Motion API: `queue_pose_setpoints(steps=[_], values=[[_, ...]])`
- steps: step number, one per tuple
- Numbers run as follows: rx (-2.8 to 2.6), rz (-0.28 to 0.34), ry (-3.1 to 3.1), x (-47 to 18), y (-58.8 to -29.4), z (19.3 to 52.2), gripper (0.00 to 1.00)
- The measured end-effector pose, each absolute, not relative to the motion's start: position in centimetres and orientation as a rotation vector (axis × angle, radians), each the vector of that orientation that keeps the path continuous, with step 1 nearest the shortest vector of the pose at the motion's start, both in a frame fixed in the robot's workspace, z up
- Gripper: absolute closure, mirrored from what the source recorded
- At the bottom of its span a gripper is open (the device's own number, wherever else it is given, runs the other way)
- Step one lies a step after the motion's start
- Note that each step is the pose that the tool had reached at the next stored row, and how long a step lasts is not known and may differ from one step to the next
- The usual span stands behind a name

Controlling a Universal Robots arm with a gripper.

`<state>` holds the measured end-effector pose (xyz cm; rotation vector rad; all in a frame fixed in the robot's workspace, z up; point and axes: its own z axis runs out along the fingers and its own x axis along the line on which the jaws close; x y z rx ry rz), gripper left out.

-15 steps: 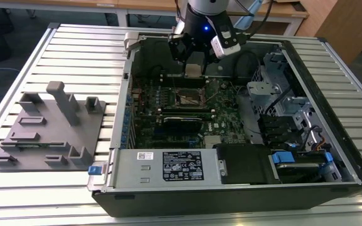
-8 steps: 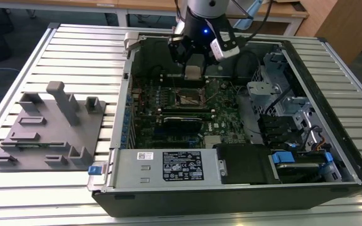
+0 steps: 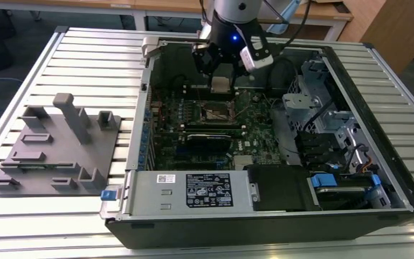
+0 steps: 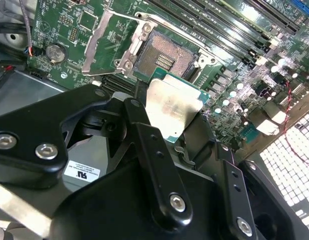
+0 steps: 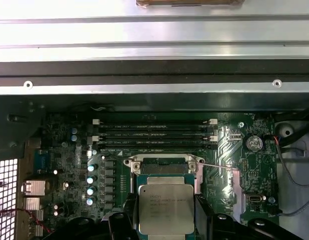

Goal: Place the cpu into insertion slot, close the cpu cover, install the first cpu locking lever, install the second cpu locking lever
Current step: 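Place the cpu into insertion slot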

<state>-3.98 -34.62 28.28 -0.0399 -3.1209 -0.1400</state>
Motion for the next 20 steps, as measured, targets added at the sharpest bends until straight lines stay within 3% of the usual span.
queue_pose_setpoints(steps=[20], values=[[-0.040,-0.141,-3.121,-3.98,-34.61,27.29,0.46]])
